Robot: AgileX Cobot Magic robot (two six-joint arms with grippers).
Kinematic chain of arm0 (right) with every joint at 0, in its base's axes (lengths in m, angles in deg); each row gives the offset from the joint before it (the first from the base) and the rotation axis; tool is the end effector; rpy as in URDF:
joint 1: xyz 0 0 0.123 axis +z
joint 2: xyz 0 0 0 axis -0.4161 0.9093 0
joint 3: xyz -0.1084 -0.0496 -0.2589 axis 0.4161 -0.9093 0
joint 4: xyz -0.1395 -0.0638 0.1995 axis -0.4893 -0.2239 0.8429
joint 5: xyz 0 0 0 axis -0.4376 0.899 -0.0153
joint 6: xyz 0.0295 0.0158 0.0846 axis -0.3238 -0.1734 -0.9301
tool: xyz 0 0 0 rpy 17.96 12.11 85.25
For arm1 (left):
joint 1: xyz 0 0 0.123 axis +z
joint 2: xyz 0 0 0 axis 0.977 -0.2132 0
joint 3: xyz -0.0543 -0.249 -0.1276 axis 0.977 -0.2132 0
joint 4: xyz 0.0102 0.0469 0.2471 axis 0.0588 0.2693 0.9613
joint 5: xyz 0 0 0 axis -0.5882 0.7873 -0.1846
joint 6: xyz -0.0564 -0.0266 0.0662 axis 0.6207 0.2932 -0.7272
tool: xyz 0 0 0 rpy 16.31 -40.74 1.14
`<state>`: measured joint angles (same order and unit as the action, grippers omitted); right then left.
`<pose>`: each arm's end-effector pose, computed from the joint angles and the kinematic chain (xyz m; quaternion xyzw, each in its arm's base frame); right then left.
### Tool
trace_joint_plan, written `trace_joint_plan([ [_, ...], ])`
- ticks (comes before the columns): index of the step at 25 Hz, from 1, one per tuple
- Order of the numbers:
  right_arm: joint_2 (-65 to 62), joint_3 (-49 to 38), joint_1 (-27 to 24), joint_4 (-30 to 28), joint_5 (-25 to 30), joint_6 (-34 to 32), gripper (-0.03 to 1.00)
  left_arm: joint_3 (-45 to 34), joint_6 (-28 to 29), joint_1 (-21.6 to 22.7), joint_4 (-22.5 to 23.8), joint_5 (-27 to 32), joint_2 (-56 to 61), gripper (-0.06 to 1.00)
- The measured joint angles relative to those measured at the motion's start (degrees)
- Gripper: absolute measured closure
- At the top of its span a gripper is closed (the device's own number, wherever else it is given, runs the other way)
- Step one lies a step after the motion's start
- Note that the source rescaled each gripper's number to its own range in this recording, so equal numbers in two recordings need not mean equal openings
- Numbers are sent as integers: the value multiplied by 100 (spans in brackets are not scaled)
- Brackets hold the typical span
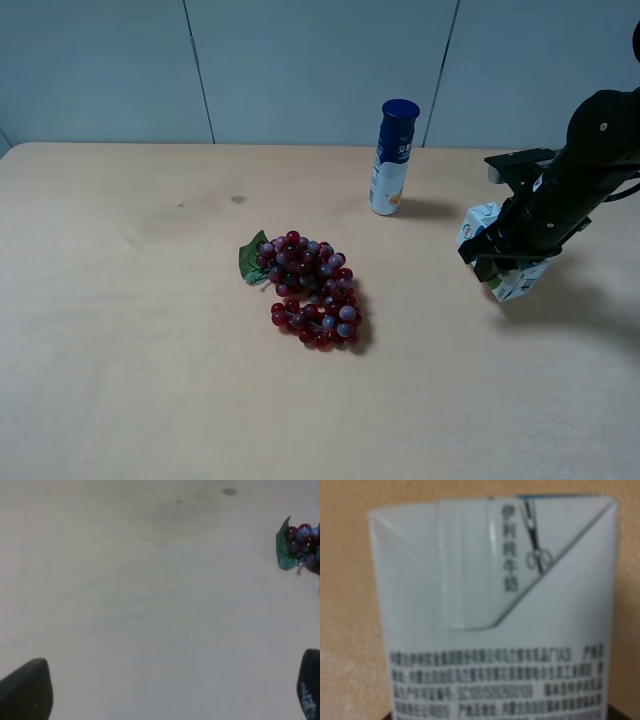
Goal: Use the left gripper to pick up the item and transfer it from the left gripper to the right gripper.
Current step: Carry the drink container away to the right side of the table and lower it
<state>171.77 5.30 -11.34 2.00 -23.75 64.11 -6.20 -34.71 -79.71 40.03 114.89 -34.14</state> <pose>0.2928 0.0720 0.1507 -0.1459 0.9796 0.0275 0.1357 -0.0051 -0.0026 0.2764 0.0235 0.8519 -0.0220 0.5227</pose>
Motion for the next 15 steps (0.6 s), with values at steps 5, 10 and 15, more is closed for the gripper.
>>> trace_joint_plan([
  [5, 0, 0, 0, 0, 20, -6, 79, 0, 0, 0, 0, 0, 0, -1],
  [10, 0, 0, 0, 0, -17, -160, 2, 0, 0, 0, 0, 0, 0, -1],
  [15, 0, 0, 0, 0, -17, -173, -1, 0, 0, 0, 0, 0, 0, -1],
])
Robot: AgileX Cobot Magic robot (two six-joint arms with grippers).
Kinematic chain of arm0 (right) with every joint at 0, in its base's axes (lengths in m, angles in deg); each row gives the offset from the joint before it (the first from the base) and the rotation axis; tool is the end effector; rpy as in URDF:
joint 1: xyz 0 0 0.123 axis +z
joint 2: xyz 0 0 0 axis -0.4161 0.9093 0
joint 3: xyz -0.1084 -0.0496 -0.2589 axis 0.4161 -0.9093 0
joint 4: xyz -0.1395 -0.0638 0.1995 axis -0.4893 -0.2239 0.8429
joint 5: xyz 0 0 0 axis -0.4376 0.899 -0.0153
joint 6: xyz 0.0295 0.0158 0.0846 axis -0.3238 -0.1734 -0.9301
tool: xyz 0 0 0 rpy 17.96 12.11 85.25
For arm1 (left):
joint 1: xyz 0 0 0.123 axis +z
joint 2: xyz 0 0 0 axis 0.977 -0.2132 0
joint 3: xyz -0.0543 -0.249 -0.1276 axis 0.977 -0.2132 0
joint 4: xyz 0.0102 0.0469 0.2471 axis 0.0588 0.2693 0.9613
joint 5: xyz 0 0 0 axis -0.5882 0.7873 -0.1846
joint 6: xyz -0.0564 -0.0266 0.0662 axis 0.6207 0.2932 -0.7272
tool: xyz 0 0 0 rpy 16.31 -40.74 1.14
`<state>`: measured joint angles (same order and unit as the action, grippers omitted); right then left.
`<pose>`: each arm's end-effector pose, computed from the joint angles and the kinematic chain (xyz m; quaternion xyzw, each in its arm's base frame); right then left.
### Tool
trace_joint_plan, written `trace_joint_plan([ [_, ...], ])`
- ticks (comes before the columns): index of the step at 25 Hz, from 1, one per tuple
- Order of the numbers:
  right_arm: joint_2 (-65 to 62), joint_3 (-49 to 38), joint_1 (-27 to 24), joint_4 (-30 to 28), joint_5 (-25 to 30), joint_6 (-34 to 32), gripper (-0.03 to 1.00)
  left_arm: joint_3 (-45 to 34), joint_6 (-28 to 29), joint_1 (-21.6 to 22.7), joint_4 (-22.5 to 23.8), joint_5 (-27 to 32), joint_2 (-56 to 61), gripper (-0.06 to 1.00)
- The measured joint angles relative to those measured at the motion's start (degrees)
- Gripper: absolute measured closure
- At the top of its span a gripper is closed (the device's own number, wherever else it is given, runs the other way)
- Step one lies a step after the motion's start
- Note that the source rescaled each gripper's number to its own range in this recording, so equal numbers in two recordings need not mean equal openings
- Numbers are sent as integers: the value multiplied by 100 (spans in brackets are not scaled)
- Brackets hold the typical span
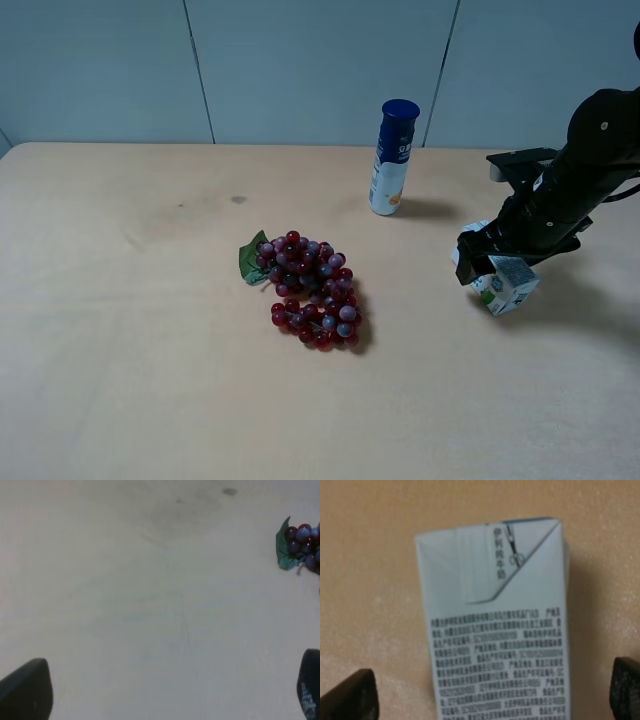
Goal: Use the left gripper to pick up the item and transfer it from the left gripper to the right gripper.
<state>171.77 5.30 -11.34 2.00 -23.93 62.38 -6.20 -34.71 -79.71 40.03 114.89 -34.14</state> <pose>0.2930 0.0720 0.1508 -0.1310 0.9814 0.0296 0.1368 -0.0051 -0.0026 0.2764 0.0235 0.8519 -0.0220 0.5227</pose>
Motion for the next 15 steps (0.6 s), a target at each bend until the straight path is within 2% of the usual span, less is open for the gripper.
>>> trace_joint_plan([
  [9, -384, 0, 0, -196, 139, -10, -2, 0, 0, 0, 0, 0, 0, -1],
  [15, -1451, 0, 0, -300, 761, -51, -2, 0, 0, 0, 0, 0, 0, -1],
])
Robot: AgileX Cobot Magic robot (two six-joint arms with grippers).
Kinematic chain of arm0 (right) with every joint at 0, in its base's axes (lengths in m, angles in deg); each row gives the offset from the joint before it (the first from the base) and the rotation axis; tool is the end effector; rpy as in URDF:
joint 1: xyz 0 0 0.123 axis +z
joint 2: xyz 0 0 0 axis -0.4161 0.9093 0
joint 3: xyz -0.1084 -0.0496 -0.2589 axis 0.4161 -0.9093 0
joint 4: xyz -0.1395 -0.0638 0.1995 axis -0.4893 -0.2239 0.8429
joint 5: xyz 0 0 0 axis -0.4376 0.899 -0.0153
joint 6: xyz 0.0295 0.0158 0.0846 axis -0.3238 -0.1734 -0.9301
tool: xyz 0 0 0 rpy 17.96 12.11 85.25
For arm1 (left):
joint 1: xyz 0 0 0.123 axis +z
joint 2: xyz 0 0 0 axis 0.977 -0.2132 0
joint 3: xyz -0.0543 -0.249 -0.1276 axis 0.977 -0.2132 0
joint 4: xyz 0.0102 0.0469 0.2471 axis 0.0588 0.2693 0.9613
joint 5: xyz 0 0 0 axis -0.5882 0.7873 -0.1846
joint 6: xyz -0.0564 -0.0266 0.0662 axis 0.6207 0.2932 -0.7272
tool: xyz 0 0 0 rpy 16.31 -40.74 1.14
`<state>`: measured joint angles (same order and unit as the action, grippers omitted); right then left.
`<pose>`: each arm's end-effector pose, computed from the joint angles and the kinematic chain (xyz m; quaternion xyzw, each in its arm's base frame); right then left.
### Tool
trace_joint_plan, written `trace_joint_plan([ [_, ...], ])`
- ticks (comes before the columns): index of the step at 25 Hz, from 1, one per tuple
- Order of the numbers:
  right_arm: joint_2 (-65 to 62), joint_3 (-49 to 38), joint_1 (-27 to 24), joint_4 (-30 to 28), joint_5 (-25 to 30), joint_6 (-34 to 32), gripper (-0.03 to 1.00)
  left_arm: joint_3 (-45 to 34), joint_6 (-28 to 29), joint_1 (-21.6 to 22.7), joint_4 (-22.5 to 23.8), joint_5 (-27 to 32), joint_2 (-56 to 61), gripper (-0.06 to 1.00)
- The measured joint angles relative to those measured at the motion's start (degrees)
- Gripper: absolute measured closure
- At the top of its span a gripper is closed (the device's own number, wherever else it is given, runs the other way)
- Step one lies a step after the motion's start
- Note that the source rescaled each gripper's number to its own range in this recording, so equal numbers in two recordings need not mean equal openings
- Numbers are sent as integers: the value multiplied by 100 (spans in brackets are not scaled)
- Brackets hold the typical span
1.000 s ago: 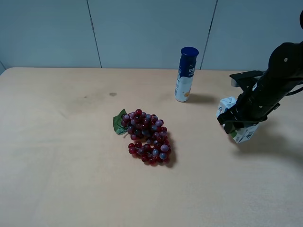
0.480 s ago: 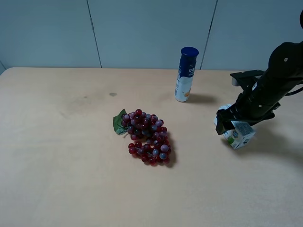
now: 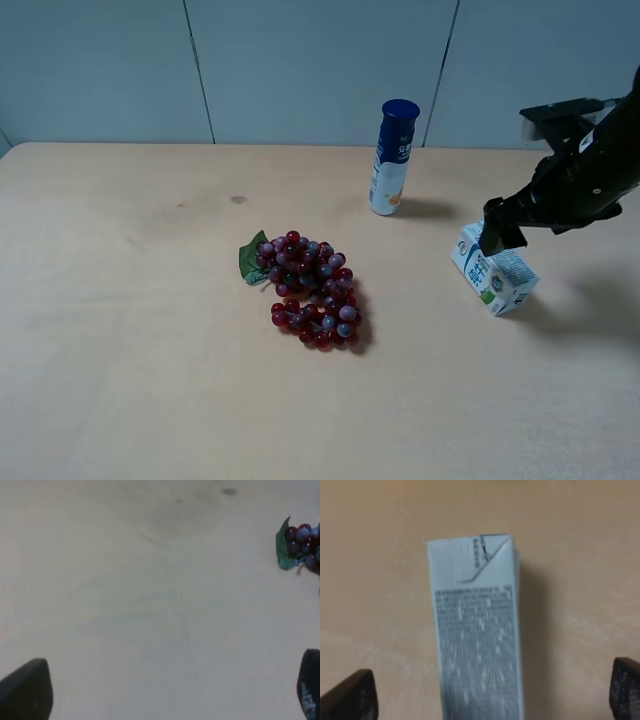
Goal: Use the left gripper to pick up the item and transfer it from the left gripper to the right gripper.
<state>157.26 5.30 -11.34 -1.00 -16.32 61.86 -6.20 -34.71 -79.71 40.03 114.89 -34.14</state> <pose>0.2669 0.0635 0.2200 -0.1462 0.9692 0.0195 0.1971 -0.0051 -0.0026 0.2764 0.0235 0.8519 -0.0220 0.5227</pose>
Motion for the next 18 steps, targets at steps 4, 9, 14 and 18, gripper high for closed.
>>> trace_joint_plan([
  [4, -834, 0, 0, -2, 656, -13, -3, 0, 0, 0, 0, 0, 0, -1],
  [9, -1880, 0, 0, 4, 1453, -161, -3, 0, 0, 0, 0, 0, 0, -1],
  [14, -2845, 0, 0, 17, 2218, -388, -3, 0, 0, 0, 0, 0, 0, -1],
  [18, -3590, 0, 0, 42, 2835, -551, -3, 0, 0, 0, 0, 0, 0, -1],
])
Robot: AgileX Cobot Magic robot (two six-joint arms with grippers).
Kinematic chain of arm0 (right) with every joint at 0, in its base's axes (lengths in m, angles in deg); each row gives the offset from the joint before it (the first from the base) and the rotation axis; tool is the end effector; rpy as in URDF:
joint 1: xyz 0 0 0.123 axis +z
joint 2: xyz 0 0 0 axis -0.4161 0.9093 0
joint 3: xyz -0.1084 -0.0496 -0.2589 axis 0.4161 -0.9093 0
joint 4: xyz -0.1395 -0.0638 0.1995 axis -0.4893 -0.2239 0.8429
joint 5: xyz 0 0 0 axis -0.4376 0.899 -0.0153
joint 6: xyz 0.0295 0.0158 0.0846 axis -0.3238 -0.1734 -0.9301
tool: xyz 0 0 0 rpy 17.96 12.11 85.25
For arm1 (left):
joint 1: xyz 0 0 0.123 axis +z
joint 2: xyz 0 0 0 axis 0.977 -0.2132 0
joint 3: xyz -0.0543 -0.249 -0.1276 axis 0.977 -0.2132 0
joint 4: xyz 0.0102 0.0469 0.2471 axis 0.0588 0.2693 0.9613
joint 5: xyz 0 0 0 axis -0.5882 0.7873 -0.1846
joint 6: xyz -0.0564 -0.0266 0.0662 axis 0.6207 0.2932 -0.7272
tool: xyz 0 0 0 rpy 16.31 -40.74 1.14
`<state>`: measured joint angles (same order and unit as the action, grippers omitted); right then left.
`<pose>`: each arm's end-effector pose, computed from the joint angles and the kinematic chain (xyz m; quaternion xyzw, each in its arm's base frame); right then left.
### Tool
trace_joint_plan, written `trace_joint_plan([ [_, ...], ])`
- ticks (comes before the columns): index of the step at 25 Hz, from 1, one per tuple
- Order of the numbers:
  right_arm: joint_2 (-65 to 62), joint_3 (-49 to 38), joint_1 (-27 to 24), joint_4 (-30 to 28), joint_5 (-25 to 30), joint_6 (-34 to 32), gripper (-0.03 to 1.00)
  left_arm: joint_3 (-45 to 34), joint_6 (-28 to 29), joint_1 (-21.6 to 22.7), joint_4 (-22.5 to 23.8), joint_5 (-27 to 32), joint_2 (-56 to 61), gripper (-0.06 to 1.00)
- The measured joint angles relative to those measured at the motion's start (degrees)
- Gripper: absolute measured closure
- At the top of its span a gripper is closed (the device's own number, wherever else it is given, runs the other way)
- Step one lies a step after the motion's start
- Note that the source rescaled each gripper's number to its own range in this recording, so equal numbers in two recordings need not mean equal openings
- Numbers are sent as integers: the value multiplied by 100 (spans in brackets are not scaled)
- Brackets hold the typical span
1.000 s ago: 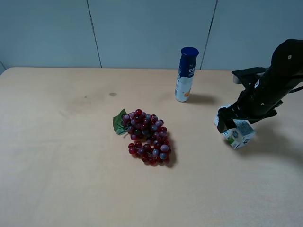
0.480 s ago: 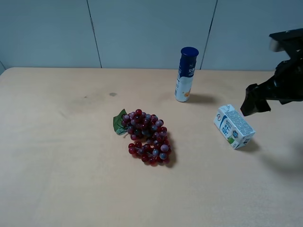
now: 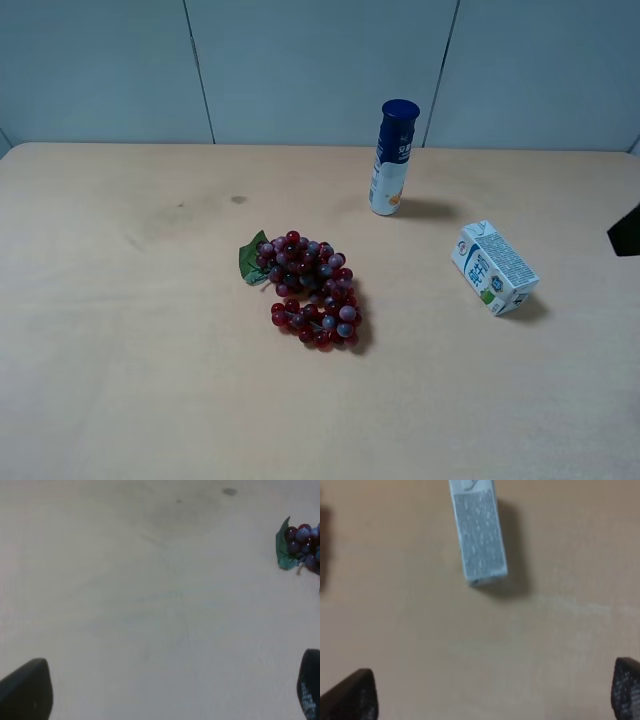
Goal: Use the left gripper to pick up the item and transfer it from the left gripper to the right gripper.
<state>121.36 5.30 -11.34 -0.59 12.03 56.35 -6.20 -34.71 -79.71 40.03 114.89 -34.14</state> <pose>0.1296 0.0321 0.3312 -0.1000 0.9598 0.0418 0.2589 -0.0051 -0.0026 0.2764 0.0235 0.8519 -0.0220 0.5227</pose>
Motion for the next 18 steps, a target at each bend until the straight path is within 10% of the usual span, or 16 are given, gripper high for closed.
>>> trace_joint_plan([
  [18, -3838, -1596, 0, 24, -259, -92, -3, 0, 0, 0, 0, 0, 0, -1],
])
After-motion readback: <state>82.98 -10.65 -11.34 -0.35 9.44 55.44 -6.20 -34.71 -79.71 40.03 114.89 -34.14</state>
